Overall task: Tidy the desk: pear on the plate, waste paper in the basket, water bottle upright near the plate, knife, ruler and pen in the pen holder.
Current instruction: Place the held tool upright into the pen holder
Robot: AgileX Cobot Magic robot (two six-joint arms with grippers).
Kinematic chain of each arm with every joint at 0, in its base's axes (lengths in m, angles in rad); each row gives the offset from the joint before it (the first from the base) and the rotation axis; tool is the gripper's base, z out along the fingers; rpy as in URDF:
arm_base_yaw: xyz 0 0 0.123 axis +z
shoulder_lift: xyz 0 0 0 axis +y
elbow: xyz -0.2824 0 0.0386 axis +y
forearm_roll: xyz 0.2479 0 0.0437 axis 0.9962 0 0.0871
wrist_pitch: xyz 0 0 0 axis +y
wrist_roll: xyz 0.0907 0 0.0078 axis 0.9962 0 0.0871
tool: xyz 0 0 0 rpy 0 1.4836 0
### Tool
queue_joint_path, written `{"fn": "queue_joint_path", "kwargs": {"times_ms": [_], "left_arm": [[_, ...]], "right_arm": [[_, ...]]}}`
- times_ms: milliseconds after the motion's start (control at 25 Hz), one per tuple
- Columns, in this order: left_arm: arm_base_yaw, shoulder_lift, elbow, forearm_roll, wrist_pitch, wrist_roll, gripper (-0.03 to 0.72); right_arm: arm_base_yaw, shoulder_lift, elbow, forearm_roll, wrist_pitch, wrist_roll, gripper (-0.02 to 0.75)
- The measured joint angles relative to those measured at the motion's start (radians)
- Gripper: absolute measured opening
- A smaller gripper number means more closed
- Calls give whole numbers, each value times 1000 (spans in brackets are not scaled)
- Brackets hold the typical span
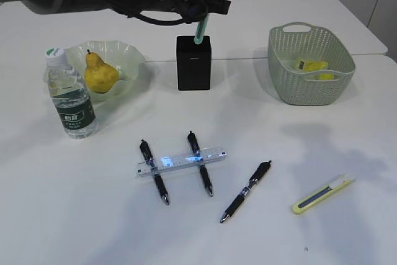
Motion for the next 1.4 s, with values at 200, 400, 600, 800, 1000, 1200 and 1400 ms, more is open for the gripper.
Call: {"fn": "queue_joint_path", "kwargs": {"times_ms": [200,400,600,800,1000,1200,1400], "left_arm": [[13,66,0,14,-187,0,95],[38,114,0,10,-313,0,95],[59,139,0,10,-421,0,95],[73,167,0,10,-485,0,95],[85,211,0,10,-542,0,95],[99,258,0,10,-583,0,95],[117,281,0,-17,-601,0,95]], "right_arm": [[0,0,0,-23,-27,0,494],[0,0,0,-37,-35,0,494],[0,0,0,-40,-41,0,495],[0,0,0,-40,-41,0,494],[0,0,0,-40,-41,0,494],[0,0,0,-40,-41,0,494],[0,0,0,-40,-41,0,494]]}}
